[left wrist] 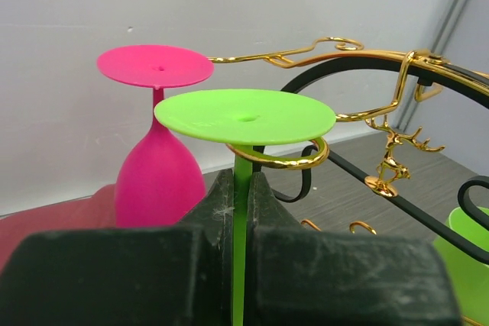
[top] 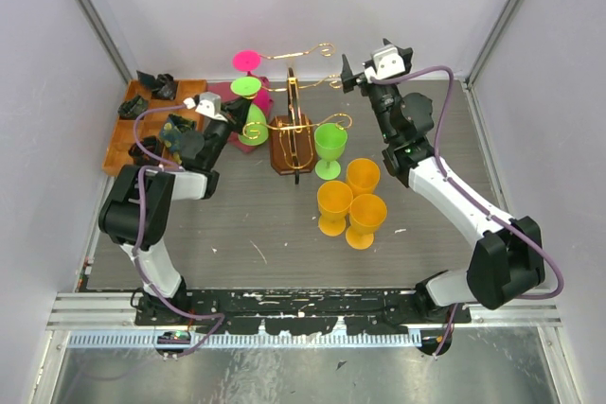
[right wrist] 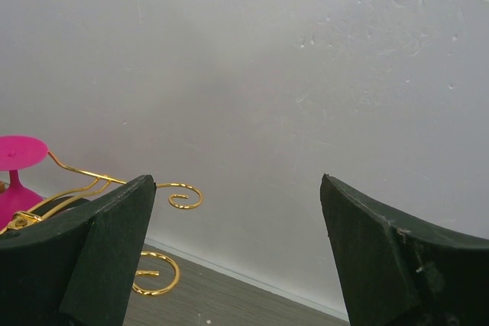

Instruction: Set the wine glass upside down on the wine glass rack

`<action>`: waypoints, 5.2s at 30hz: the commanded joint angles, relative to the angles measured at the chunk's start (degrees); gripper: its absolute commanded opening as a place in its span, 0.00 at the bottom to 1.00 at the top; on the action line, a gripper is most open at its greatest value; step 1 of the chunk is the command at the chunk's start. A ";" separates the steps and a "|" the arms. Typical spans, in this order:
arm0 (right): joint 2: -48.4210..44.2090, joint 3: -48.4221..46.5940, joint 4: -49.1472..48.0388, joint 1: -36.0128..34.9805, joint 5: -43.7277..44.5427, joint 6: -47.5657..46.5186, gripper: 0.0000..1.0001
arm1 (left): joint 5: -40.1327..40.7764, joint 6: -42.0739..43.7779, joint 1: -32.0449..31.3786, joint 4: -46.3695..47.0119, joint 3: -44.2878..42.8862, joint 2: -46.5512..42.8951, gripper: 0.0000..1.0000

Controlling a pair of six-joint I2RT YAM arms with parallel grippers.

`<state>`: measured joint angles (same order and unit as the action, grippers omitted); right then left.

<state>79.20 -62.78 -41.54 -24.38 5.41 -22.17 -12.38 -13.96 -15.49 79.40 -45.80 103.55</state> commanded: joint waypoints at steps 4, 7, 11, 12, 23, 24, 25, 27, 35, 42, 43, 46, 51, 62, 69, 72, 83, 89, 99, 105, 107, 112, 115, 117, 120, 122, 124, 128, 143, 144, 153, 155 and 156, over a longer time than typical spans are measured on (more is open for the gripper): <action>0.52 -2.16 -2.23 0.24 -0.90 0.80 0.94 | 3.85 3.21 -0.02 2.65 2.72 -4.68 0.00; 0.55 -2.17 -2.25 0.22 -1.10 1.06 0.94 | 2.23 3.44 0.00 2.61 2.91 -5.64 0.00; 0.60 -2.16 -2.23 0.29 -1.19 1.16 0.94 | -2.44 1.86 -0.13 2.61 2.36 -6.24 0.02; 0.61 -2.17 -2.19 0.30 -1.19 1.14 0.95 | -3.50 1.24 -0.30 2.61 2.11 -6.11 0.02; 0.39 -2.21 -1.19 0.25 -0.88 1.30 0.94 | -5.31 -0.18 -2.46 2.61 0.79 -2.55 0.18; 0.35 -2.21 -0.91 0.29 -0.66 1.18 0.95 | -4.47 -0.58 -2.47 2.61 0.96 -2.56 0.22; 0.27 -2.33 -0.58 0.28 -0.40 1.09 0.95 | -3.48 -0.77 -2.49 2.61 1.23 -2.49 0.26; 0.11 -2.58 0.57 0.20 0.20 1.01 0.95 | -1.46 -1.03 -2.45 2.61 1.97 -2.67 0.35; -1.09 -2.22 4.20 0.29 1.58 3.15 0.96 | 4.20 -0.53 -2.45 2.61 6.56 -4.26 0.43; -1.15 -6.11 18.15 1.19 7.60 10.18 0.97 | 8.10 0.02 -2.03 2.23 13.60 -8.53 0.54; -1.20 -6.99 21.18 1.56 8.93 12.83 0.97 | 8.95 0.07 -1.93 2.03 14.77 -9.24 0.56; -2.48 -7.25 27.51 2.52 10.03 16.97 0.98 | 12.58 1.50 -1.78 1.25 17.92 -11.77 0.60; -6.35 -7.35 39.78 2.95 10.50 19.38 0.99 | 19.56 5.67 -0.70 -4.21 21.00 -18.95 0.64; -14.12 -4.69 65.06 2.95 3.28 30.57 0.98 | 28.16 15.36 0.83 -41.58 5.09 -38.92 0.79; -16.30 0.15 69.56 3.02 4.93 32.58 0.97 | 27.24 11.88 0.88 -48.73 -5.76 -37.78 0.79; -15.42 1.41 70.63 2.94 4.92 33.71 0.95 | 25.92 10.73 0.88 -49.90 -8.81 -37.60 0.79; -10.48 3.95 72.20 3.00 2.46 36.43 0.81 | 23.29 6.79 0.84 -56.13 -13.61 -37.69 0.78; -9.35 4.11 73.12 2.99 0.71 35.94 0.61 | 23.10 6.22 0.89 -59.85 -15.30 -38.22 0.78; -7.18 1.11 73.82 2.95 1.82 33.36 0.23 | 22.02 4.43 0.87 -61.89 -17.67 -37.48 0.77; -5.85 -1.39 75.33 2.99 3.82 31.98 0.01 | 21.13 3.18 0.83 -62.62 -18.39 -37.05 0.77; -5.45 -3.30 76.34 3.02 6.07 30.78 0.01 | 20.13 2.03 0.86 -63.48 -19.16 -36.65 0.77; -3.09 -11.05 81.02 3.34 19.01 27.71 0.01 | 18.39 -2.07 0.88 -68.33 -23.83 -34.93 0.77; -1.03 -15.67 83.99 4.35 26.75 26.15 0.01 | 17.91 -3.23 0.86 -73.96 -28.51 -33.35 0.76; -0.49 -17.42 84.06 5.45 30.22 25.57 0.01 | 18.34 -3.38 0.86 -76.42 -31.46 -32.71 0.76; -0.81 -18.46 81.67 7.01 34.79 24.37 0.01 | 20.31 -3.58 0.91 -79.34 -34.26 -32.05 0.76; -1.32 -18.74 78.24 7.36 37.74 22.15 0.01 | 22.02 -3.90 0.96 -82.16 -36.04 -31.42 0.76; -2.08 -19.54 73.00 7.46 38.98 18.93 0.01 | 23.15 -4.48 0.89 -83.96 -37.50 -31.21 0.77; -4.36 -20.27 55.51 7.50 33.00 9.26 0.01 | 22.99 -6.88 0.86 -83.94 -38.42 -29.39 0.78; 8.90 -30.45 20.70 -0.44 4.30 2.60 0.01 | 36.74 -30.55 0.94 -80.19 -34.94 -34.99 0.79; 9.55 -29.99 17.99 -1.22 4.34 2.27 0.01 | 37.85 -32.09 0.90 -80.60 -34.92 -35.62 0.79; 15.30 -27.01 -1.50 -5.23 -2.14 4.61 0.01 | 41.45 -44.93 0.86 -82.21 -33.22 -38.62 0.80; 16.72 -25.83 -5.85 -5.78 -3.80 5.70 0.01 | 39.42 -48.66 0.89 -82.28 -32.38 -38.33 0.80; 17.36 -25.41 -8.03 -6.05 -4.42 6.47 0.01 | 38.42 -50.48 0.82 -82.44 -32.14 -38.10 0.79</action>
<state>96.33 -88.68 -33.34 -29.39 5.32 -17.65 26.96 -55.59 -14.72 -3.22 -79.96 64.95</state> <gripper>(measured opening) 0.036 0.796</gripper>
